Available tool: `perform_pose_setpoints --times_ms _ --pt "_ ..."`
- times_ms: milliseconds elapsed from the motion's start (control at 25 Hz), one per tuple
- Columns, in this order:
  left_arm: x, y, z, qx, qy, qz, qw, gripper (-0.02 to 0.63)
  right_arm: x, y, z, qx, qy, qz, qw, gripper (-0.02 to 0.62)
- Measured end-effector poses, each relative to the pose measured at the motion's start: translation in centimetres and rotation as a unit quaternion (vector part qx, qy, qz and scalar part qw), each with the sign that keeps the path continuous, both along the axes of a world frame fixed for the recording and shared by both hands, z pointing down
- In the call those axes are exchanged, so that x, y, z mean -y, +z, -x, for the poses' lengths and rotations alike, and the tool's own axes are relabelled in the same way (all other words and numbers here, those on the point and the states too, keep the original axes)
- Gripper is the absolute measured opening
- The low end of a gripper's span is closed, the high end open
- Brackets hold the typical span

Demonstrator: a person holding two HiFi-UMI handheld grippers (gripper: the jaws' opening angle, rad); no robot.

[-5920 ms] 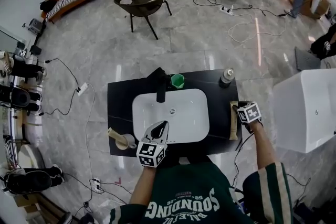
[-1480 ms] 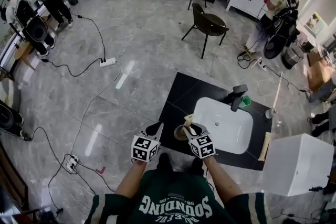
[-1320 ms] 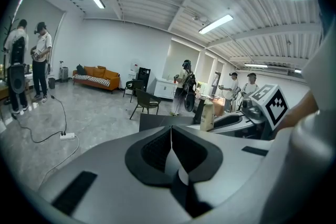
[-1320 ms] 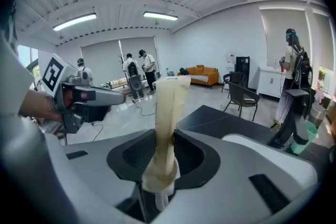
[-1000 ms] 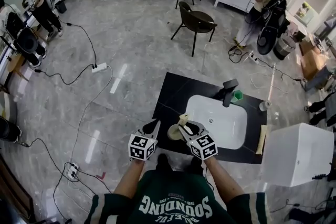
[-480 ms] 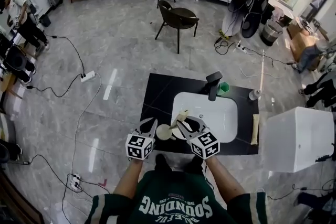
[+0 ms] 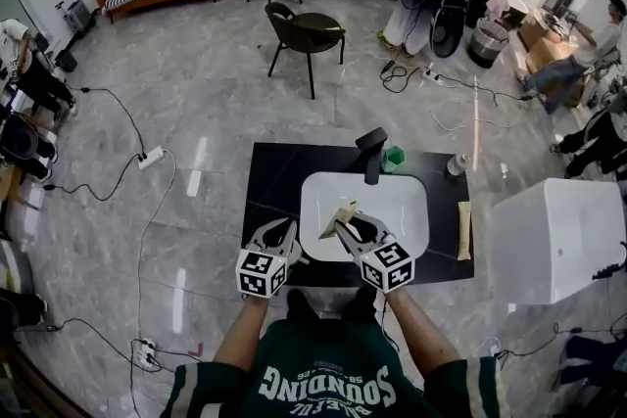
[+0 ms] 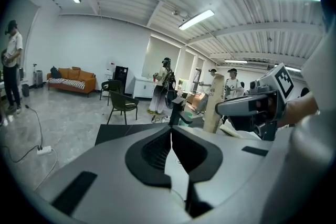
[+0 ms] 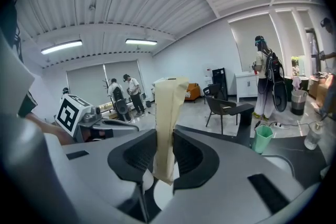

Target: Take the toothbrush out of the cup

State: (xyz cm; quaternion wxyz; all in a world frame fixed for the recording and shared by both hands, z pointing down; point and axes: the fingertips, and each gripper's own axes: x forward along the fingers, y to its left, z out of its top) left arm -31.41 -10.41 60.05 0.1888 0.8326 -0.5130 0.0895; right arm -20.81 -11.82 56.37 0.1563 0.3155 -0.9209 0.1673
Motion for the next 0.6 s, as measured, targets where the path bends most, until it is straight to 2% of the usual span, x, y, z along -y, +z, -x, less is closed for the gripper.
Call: perform_pose_setpoints --times_ms 600 --pt "3.0 0.3 -10.4 0.009 0.057 0.01 0.9983 0.012 1.9 1.4 -10.8 -0.002 0.054 0.02 0.998 0.11"
